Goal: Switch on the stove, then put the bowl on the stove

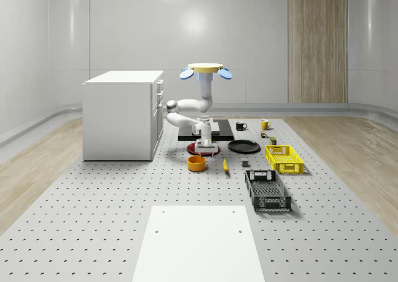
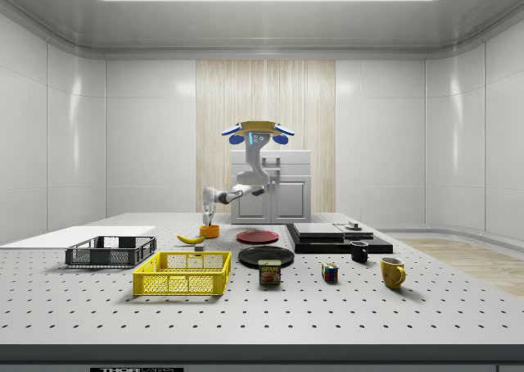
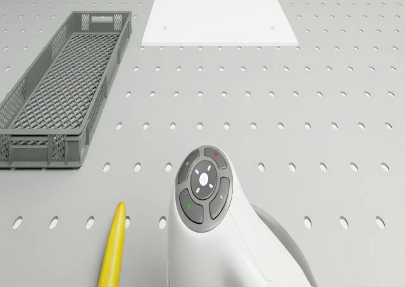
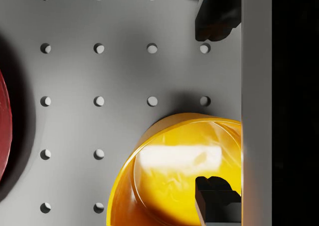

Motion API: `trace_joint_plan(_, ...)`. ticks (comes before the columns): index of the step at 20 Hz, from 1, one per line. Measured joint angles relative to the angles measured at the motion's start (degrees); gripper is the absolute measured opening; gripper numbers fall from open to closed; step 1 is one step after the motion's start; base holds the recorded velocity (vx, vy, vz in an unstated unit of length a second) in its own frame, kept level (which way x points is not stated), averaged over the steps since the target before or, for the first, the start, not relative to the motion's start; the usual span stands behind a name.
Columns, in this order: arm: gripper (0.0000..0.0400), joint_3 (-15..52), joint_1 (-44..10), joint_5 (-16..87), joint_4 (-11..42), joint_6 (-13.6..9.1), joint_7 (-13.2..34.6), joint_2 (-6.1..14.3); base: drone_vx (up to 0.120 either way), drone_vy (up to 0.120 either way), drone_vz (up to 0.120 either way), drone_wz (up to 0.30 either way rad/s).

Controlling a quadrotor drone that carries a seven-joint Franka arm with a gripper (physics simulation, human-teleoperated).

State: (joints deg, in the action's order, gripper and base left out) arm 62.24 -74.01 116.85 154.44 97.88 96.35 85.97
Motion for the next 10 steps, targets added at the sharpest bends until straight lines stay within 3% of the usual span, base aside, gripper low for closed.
trace_joint_plan(10,0.0400,-3.15,0.09,3.07,-2.53,1.34,-1.58,-1.21,0.000,0.000,0.000,0.000)
